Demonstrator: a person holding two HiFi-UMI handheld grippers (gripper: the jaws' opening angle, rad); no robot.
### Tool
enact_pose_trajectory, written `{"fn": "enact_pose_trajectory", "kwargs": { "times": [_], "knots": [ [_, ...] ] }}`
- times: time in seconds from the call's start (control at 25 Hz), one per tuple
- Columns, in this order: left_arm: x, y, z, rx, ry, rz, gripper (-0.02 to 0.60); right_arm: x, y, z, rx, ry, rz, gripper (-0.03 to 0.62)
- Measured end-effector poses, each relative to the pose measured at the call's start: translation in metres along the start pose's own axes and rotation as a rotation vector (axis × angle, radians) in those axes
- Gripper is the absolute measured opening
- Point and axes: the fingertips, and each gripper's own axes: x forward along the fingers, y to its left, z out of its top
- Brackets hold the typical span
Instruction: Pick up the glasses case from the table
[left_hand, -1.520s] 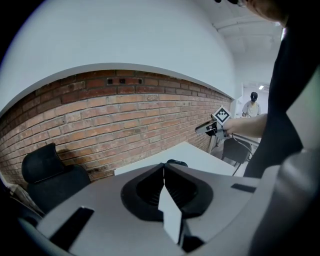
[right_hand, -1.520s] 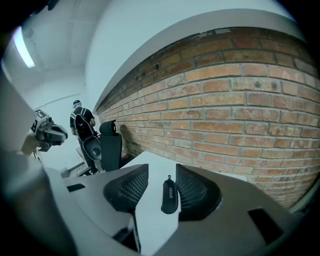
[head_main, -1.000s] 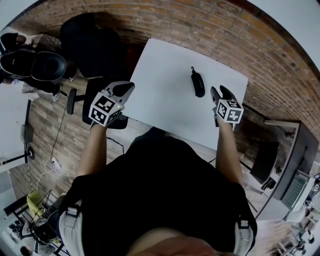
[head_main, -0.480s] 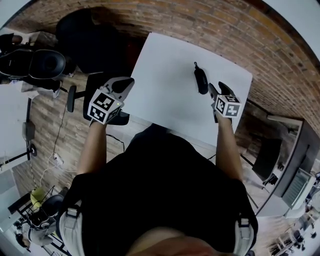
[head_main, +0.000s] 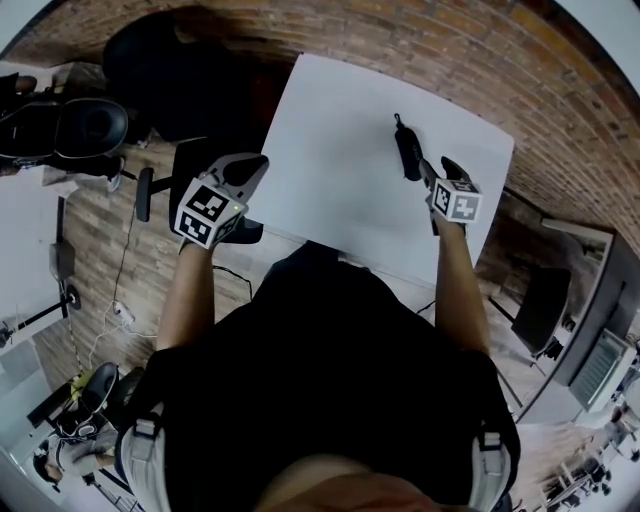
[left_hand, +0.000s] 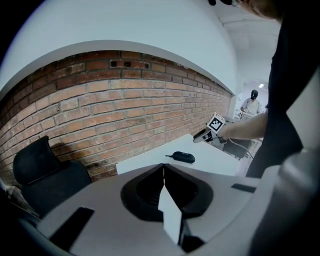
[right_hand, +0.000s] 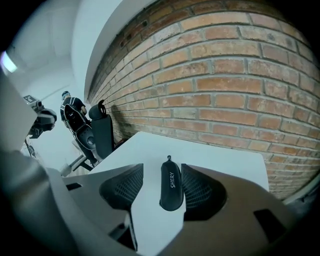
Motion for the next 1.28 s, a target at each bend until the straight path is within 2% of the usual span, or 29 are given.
{"fn": "enact_pose_trajectory", "kwargs": {
  "times": [0.36, 0.64, 1.28],
  "knots": [
    [0.011, 0.012, -0.017, -0.010, 0.028, -0.027, 0.009, 0.030, -0.003, -0.021, 0.005, 0.056, -0.012, 0.246],
    [0.015, 0.008, -0.016, -0.012, 0.032, -0.038, 0.009, 0.036, -0.013, -0.025, 0.016, 0.034, -0.024, 0.250],
    [0.031, 0.019, -0.033, -0.041, 0.059, -0.054, 0.009, 0.078, -0.021, -0.049, 0.030, 0.085, -0.025, 0.275]
  ]
}}
